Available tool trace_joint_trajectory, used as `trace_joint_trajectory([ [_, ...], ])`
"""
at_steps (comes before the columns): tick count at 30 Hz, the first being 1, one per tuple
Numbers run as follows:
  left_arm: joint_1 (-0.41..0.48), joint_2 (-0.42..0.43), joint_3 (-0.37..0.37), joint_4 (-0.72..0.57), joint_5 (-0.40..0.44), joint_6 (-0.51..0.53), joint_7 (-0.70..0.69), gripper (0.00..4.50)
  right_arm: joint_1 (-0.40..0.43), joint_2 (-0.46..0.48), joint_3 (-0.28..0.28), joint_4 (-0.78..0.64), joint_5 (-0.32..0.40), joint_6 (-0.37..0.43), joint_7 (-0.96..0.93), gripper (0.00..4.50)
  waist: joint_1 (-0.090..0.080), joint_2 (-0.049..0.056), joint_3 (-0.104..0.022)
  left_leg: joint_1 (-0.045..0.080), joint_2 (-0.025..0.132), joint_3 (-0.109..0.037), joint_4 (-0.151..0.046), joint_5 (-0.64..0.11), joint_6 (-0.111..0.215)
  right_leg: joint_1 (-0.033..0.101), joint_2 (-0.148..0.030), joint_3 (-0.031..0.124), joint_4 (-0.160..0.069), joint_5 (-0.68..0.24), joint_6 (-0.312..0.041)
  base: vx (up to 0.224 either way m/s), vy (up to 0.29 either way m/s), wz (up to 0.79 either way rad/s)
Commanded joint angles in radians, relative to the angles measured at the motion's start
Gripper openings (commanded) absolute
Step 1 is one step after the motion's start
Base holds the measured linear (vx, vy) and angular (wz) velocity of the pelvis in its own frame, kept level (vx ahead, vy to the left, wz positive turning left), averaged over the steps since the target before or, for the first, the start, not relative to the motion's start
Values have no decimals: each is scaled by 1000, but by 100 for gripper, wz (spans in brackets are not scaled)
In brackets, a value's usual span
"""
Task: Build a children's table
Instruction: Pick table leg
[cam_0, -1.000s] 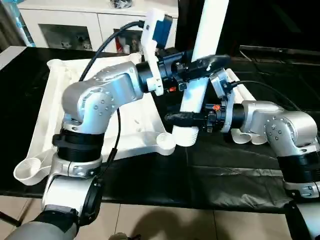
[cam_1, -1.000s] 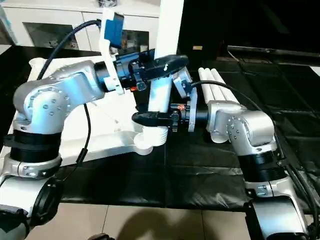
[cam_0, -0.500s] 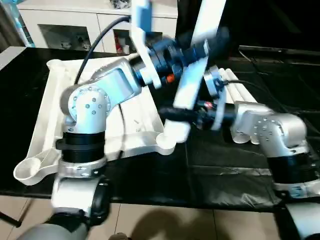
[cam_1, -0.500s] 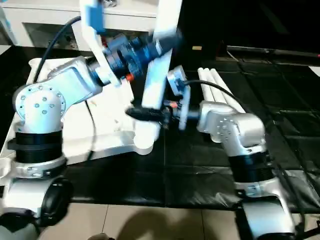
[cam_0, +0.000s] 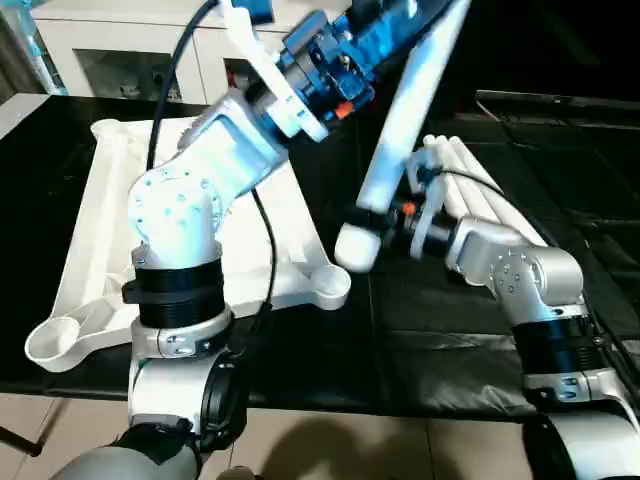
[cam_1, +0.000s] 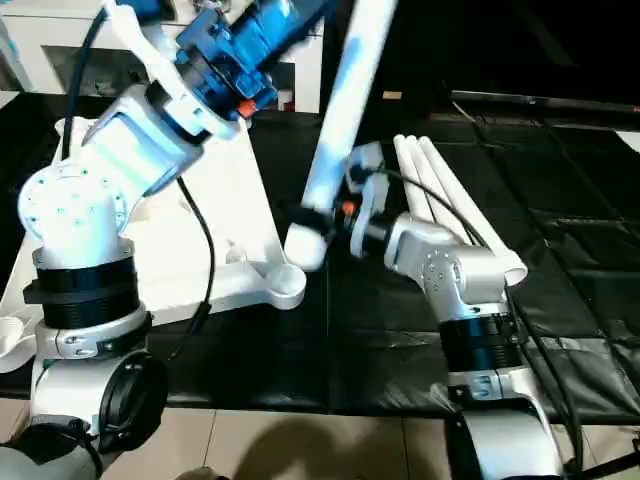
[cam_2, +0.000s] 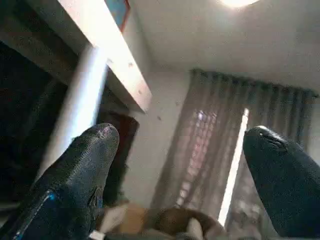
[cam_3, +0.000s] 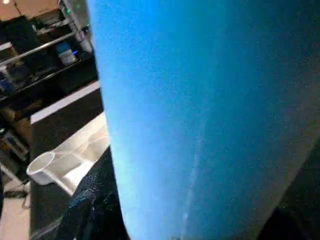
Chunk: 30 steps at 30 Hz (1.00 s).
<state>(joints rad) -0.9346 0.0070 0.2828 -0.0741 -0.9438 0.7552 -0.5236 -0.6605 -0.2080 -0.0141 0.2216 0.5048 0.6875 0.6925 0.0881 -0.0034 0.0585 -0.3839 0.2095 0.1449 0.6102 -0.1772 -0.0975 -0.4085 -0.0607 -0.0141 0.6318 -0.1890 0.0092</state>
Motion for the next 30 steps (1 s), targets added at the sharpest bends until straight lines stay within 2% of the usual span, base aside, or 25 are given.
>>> trace_joint_trajectory([
  [1,0,26,16,6,38,-36,41,450,-4,9,0,8,-34,-81,-10,193,0,3,-80,12,-8,20,-61,-93,-10,69,-34,14,-60,-1,-233,0,0,0],
  [2,1,30,16,12,49,-41,47,450,-3,11,1,8,-37,-92,-10,193,-1,2,-79,11,-9,20,-62,-94,-11,68,-34,14,-61,-1,-228,0,0,0],
  [3,1,62,8,69,132,-69,97,450,8,26,3,1,-48,-142,-10,193,0,3,-80,11,-9,19,-62,-94,-13,69,-34,14,-60,-1,-226,0,0,0],
  [4,1,62,8,69,132,-69,97,450,8,26,3,1,-48,-142,-10,193,-2,5,-79,12,-9,19,-62,-97,-12,67,-33,14,-61,-4,-211,0,0,0],
  [6,1,91,-14,117,207,-89,135,450,17,37,4,-10,-49,-165,-12,193,-1,8,-80,15,-9,19,-63,-100,-15,67,-34,14,-62,-9,-206,0,0,0],
  [7,3,139,-70,187,326,-118,180,450,30,48,12,-28,-53,-186,-13,193,1,12,-81,16,-7,16,-64,-102,-14,64,-34,13,-62,-8,-199,0,0,0],
  [9,8,191,-155,250,447,-143,212,450,44,55,28,-47,-62,-201,-11,193,2,13,-82,18,-7,14,-67,-109,-16,64,-34,13,-62,-15,-171,0,0,0],
  [10,9,197,-169,259,461,-146,215,450,46,56,31,-50,-64,-204,-11,193,1,16,-82,17,-7,12,-67,-104,-18,65,-34,13,-61,-11,-167,0,0,0],
  [12,10,200,-195,265,479,-154,214,450,52,56,45,-52,-78,-215,-8,193,2,16,-85,16,-7,13,-65,-84,-36,65,-37,12,-56,30,-190,0,0,0],
  [13,12,184,-245,241,489,-163,186,450,60,48,76,-42,-121,-245,-9,193,3,19,-85,15,-7,13,-64,-76,-40,66,-37,13,-52,56,-209,0,0,0],
  [17,23,145,-319,157,471,-152,111,450,64,40,106,-21,-173,-273,-33,193,8,14,-84,11,-4,16,-64,-89,-41,68,-42,14,-52,68,-242,0,0,0],
  [18,25,135,-324,145,460,-148,101,450,64,40,107,-18,-176,-274,-36,193,7,12,-80,10,-7,18,-64,-99,-38,68,-41,15,-55,59,-239,0,0,0],
  [19,25,123,-331,137,455,-149,97,450,64,38,108,-17,-180,-275,-39,193,4,15,-79,11,-10,17,-65,-118,-37,69,-40,15,-58,24,-233,0,0,0],
  [22,25,114,-361,130,472,-155,90,450,65,38,109,-14,-188,-278,-44,193,-2,13,-77,11,-10,17,-67,-149,-35,68,-39,16,-65,-46,-219,0,0,0],
  [26,31,147,-363,176,544,-191,105,450,64,41,96,8,-201,-294,-72,193,-5,15,-78,13,-9,16,-67,-151,-32,64,-37,16,-68,-65,-208,0,0,0],
  [29,67,259,-397,243,662,-265,77,450,73,42,52,29,-200,-289,-134,193,-4,22,-79,15,-9,14,-69,-147,-38,60,-36,15,-66,-49,-206,0,0,0],
  [30,71,269,-400,248,671,-271,73,450,75,42,48,30,-199,-288,-138,193,-5,24,-79,14,-9,13,-70,-149,-39,59,-36,15,-66,-51,-203,0,0,0],
])
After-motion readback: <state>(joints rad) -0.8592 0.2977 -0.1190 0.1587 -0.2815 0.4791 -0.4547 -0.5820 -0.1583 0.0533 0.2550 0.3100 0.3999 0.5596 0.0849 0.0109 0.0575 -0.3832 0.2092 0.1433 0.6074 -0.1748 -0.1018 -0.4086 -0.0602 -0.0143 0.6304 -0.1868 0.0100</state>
